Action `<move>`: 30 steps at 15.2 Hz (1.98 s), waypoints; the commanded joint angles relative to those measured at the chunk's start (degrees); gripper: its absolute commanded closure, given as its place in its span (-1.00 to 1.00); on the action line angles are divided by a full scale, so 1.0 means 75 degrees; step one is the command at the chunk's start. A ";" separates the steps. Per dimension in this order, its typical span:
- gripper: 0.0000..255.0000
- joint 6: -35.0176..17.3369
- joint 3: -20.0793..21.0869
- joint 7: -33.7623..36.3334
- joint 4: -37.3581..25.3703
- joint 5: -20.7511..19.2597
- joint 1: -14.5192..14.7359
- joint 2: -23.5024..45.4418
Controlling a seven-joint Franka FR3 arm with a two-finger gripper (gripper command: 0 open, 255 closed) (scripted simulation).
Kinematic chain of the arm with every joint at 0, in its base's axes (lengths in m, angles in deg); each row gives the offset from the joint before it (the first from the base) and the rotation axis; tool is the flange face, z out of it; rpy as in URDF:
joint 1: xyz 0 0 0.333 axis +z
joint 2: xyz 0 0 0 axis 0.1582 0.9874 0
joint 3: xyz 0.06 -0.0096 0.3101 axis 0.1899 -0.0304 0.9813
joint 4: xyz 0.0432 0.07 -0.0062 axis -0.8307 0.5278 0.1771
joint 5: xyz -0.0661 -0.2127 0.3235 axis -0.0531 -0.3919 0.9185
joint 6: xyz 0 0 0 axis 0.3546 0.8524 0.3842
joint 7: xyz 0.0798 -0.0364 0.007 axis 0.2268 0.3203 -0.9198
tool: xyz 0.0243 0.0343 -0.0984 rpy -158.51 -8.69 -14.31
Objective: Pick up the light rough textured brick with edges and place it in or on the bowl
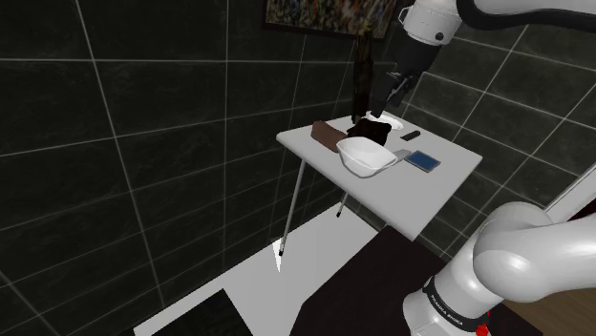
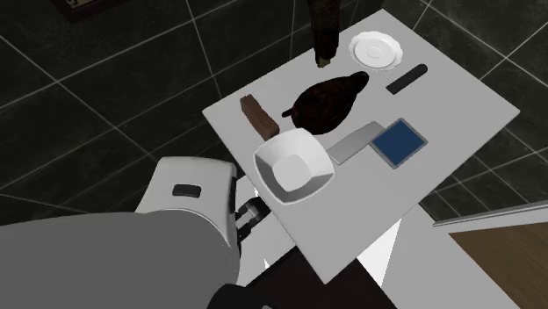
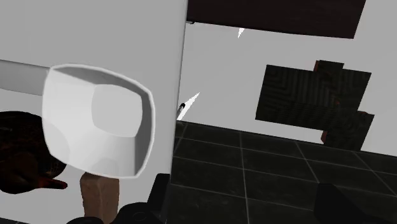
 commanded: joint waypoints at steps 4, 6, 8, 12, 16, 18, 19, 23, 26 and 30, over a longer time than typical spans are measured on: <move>-1.00 -0.0479 -0.0354 -0.0356 -0.0057 -0.0114 -0.0111 0.0608; -1.00 -0.0783 -0.0582 -0.0592 -0.0145 -0.0168 -0.0176 0.1050; -1.00 -0.1071 -0.0803 -0.0830 -0.0273 -0.0201 -0.0234 0.1517; -1.00 -0.1586 -0.1224 -0.1316 -0.0645 -0.0195 -0.0330 0.2515; -1.00 -0.2005 -0.1604 -0.1828 -0.1171 -0.0075 -0.0412 0.3587; -1.00 -0.2172 -0.1774 -0.2095 -0.1491 0.0030 -0.0456 0.4146; -1.00 -0.2243 -0.1852 -0.2232 -0.1666 0.0094 -0.0481 0.4431; -1.00 -0.2443 -0.2111 -0.2786 -0.2465 0.0416 -0.0611 0.5603; -1.00 -0.2496 -0.2233 -0.3194 -0.3175 0.0705 -0.0760 0.6515; -1.00 -0.2425 -0.2304 -0.3687 -0.4288 0.1100 -0.1026 0.7772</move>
